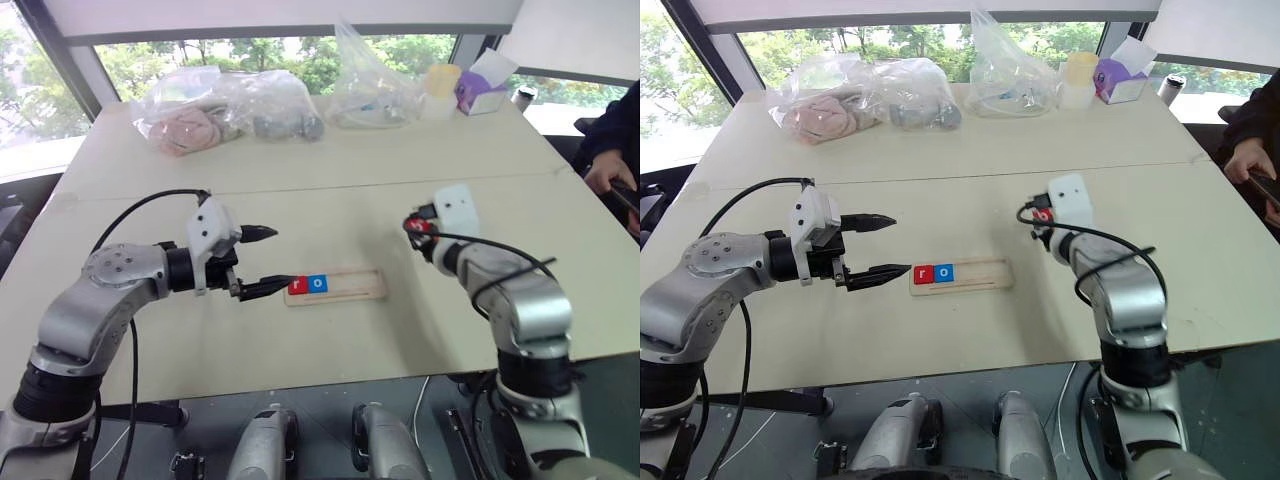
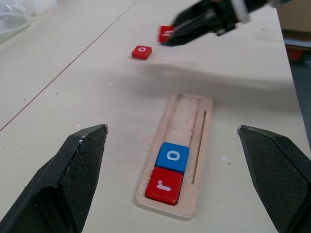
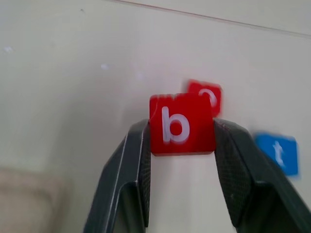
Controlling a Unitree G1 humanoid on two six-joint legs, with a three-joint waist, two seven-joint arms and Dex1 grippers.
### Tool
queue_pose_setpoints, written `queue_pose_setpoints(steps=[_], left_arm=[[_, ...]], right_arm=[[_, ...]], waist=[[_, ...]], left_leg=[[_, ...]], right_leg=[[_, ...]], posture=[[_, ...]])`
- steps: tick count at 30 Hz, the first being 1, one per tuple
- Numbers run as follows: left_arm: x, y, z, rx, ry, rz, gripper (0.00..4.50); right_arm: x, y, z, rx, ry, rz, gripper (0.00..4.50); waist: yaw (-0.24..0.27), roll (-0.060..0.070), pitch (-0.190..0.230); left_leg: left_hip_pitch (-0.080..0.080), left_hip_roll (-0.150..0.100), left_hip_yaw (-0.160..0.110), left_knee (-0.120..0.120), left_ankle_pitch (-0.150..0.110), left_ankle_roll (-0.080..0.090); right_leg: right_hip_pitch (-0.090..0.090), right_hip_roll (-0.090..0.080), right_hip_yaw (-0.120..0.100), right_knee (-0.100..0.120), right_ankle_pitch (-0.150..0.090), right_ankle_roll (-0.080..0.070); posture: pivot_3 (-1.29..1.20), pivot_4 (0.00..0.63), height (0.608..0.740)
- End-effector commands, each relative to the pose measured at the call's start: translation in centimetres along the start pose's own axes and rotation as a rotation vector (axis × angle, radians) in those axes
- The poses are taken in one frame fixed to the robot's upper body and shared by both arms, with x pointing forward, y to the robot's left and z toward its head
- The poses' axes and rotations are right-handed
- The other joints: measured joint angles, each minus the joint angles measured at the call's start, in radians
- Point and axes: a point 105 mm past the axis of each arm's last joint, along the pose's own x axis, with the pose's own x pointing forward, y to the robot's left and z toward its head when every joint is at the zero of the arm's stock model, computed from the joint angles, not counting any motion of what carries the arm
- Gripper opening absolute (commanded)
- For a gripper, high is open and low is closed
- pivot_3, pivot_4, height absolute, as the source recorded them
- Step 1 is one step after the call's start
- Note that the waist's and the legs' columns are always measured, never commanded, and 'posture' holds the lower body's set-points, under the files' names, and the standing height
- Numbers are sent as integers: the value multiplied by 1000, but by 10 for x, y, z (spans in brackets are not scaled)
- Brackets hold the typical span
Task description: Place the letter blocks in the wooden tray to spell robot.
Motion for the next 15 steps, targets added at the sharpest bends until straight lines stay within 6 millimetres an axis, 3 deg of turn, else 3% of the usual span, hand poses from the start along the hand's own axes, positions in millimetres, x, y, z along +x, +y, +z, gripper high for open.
queue_pose_setpoints(steps=[1, 8, 15], left_arm=[[-2, 3, 13, 52, -38, -8, 4500], [1, 2, 17, 74, -57, -46, 4500], [0, 1, 16, 100, -35, -52, 4500]], right_arm=[[-22, 3, -5, 37, 8, -9, 1696], [-24, 13, -34, 113, 88, -34, 1696], [-15, 11, -39, 118, 101, -58, 1696]], waist=[[-1, 0, 0], [1, 0, 0], [1, 0, 0]], left_leg=[[0, 0, 0, 0, 0, 0], [0, 0, 0, 0, 0, 0], [-1, 0, 0, 0, 0, 0]], right_leg=[[0, 0, 0, 0, 0, 0], [0, 0, 0, -2, 0, -1], [0, 0, 0, -2, 0, -1]], posture=[[0, 150, 725], [0, 150, 725], [0, 150, 725]])
